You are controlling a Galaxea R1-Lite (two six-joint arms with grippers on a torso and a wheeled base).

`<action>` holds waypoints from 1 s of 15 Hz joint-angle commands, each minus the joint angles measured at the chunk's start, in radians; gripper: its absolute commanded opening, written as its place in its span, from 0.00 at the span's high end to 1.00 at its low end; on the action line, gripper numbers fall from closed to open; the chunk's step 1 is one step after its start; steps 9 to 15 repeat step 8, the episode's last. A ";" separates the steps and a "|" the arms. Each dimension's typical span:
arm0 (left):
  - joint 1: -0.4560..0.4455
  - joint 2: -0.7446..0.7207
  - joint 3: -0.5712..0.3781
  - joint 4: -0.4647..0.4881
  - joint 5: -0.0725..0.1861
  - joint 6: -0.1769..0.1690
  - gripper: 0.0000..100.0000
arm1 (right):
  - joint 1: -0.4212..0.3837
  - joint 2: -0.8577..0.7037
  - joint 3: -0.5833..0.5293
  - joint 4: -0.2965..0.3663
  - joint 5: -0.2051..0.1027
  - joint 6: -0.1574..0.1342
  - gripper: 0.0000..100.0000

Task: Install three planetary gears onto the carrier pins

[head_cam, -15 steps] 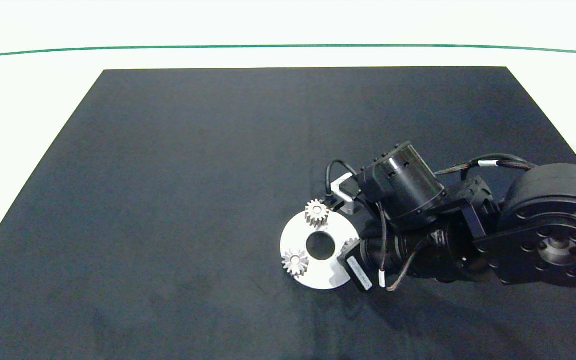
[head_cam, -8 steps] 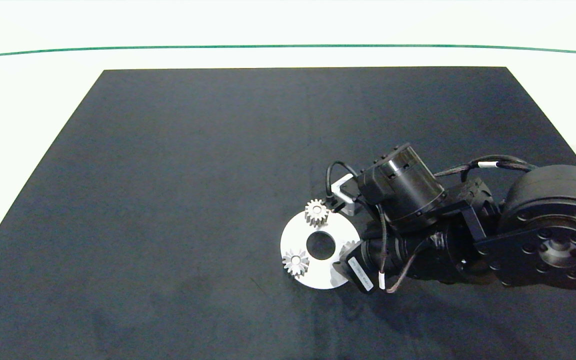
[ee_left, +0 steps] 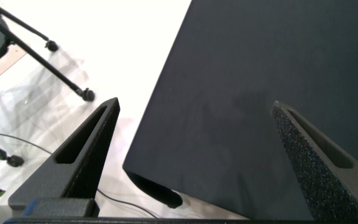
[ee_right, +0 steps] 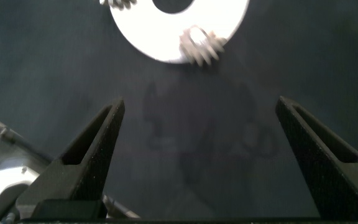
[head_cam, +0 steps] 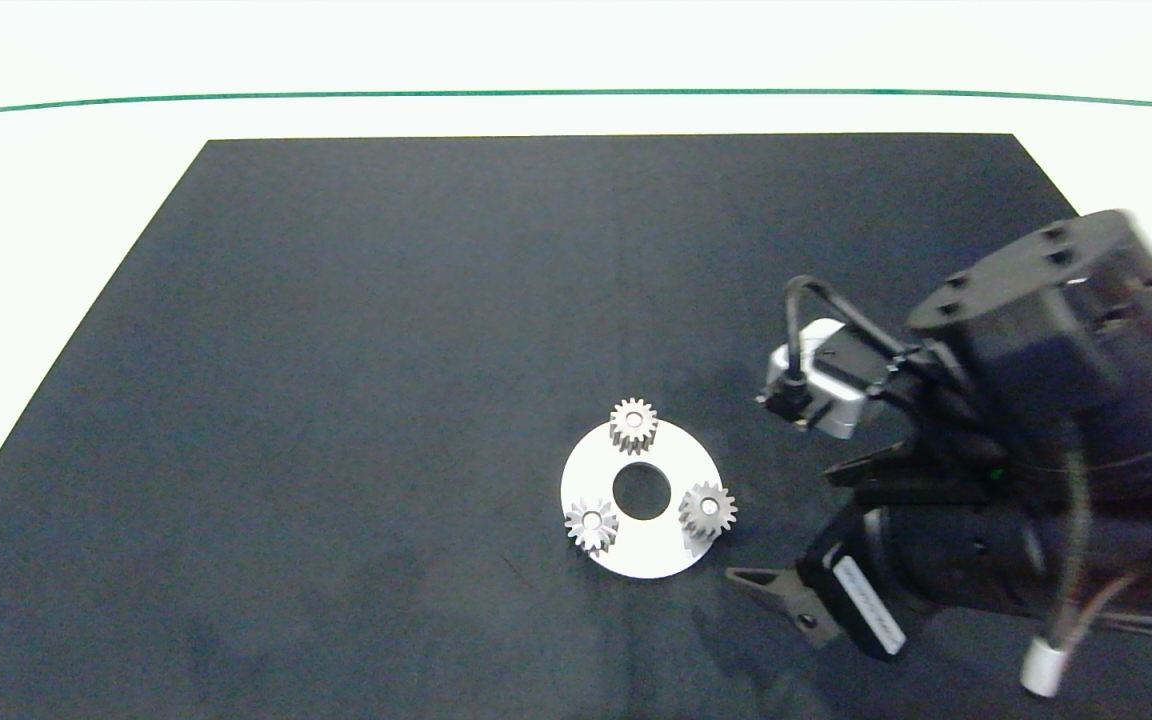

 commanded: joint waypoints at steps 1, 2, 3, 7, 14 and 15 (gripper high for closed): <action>0.006 0.008 0.002 0.003 -0.027 0.002 0.00 | -0.120 -0.435 0.117 0.072 -0.119 -0.002 0.00; 0.009 0.011 0.002 0.003 -0.036 0.005 0.00 | -0.198 -0.520 0.136 0.072 -0.121 -0.018 0.00; 0.011 0.020 0.002 0.001 -0.038 0.005 0.00 | -0.288 -0.602 0.146 0.073 -0.121 -0.021 0.00; 0.022 0.025 0.002 0.001 -0.061 0.022 0.00 | -0.610 -0.842 0.128 0.138 -0.121 -0.022 0.00; 0.022 0.025 0.002 0.000 -0.062 0.026 0.00 | -0.684 -0.888 0.129 0.158 -0.119 -0.016 0.00; 0.022 0.025 0.002 0.000 -0.062 0.026 0.00 | -0.684 -0.888 0.129 0.158 -0.119 -0.016 0.00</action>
